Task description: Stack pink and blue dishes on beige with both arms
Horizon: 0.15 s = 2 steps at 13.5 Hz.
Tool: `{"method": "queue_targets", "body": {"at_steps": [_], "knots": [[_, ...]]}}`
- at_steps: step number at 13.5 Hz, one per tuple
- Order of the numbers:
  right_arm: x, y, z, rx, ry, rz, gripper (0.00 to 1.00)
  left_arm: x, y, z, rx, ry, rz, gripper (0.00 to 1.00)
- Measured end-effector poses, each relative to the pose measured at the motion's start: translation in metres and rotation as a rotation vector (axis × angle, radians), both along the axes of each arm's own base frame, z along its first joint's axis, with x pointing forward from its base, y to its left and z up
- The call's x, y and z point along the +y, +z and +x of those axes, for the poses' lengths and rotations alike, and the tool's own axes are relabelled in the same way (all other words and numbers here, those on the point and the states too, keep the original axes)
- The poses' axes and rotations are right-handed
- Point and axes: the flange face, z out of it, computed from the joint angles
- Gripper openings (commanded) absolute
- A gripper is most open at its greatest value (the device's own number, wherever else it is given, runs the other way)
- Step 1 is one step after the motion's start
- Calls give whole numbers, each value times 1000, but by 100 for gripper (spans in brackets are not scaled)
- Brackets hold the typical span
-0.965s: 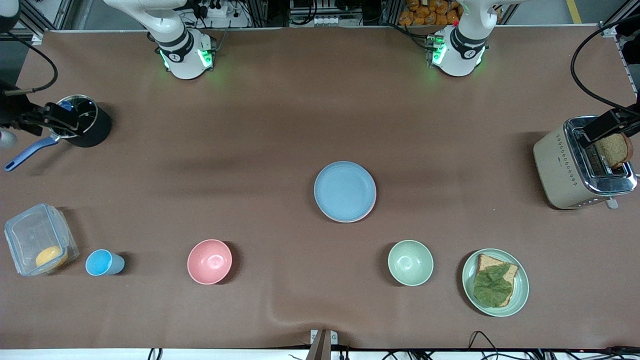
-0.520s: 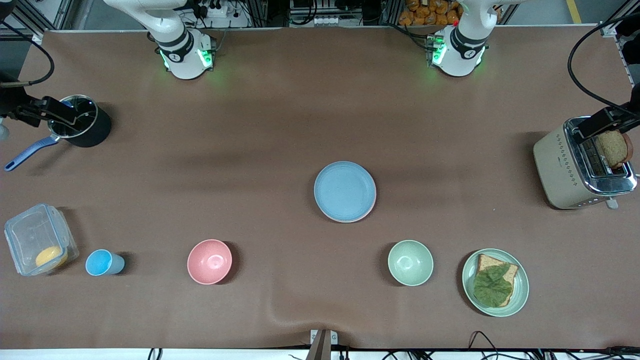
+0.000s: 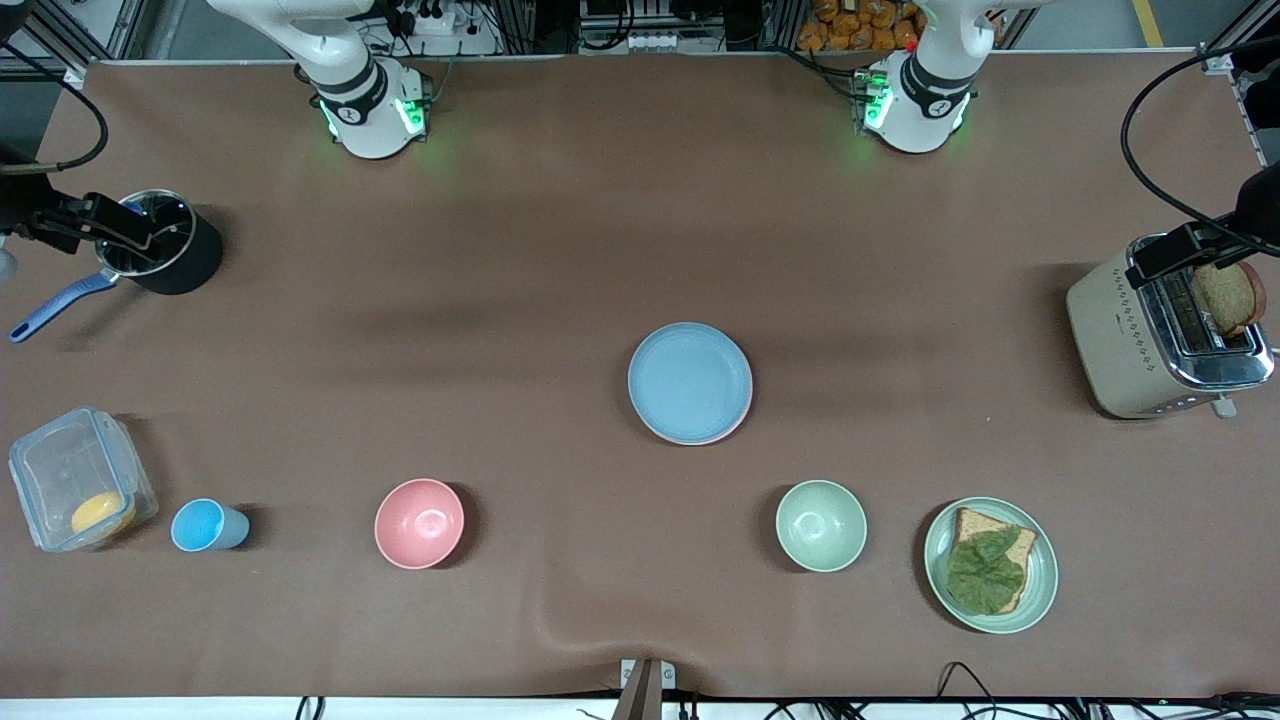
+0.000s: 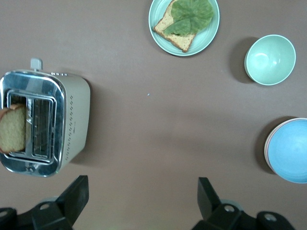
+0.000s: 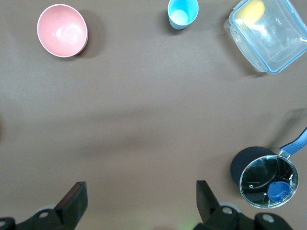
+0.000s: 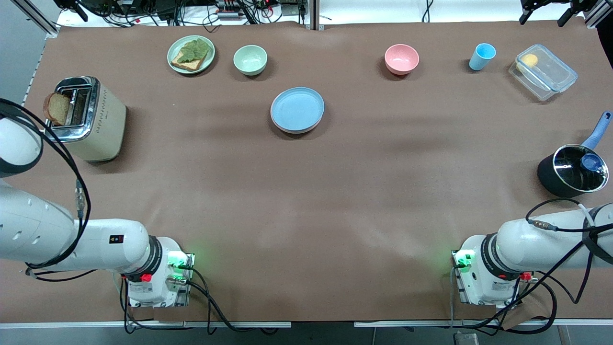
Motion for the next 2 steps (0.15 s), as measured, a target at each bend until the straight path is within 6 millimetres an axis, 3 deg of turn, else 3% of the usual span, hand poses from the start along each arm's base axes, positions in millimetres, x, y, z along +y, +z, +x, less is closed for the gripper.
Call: {"method": "queue_targets", "body": {"at_steps": [2], "knots": [[0,0,-1,5,1,0,100,8,2,0,-8,-38,0,100]]}}
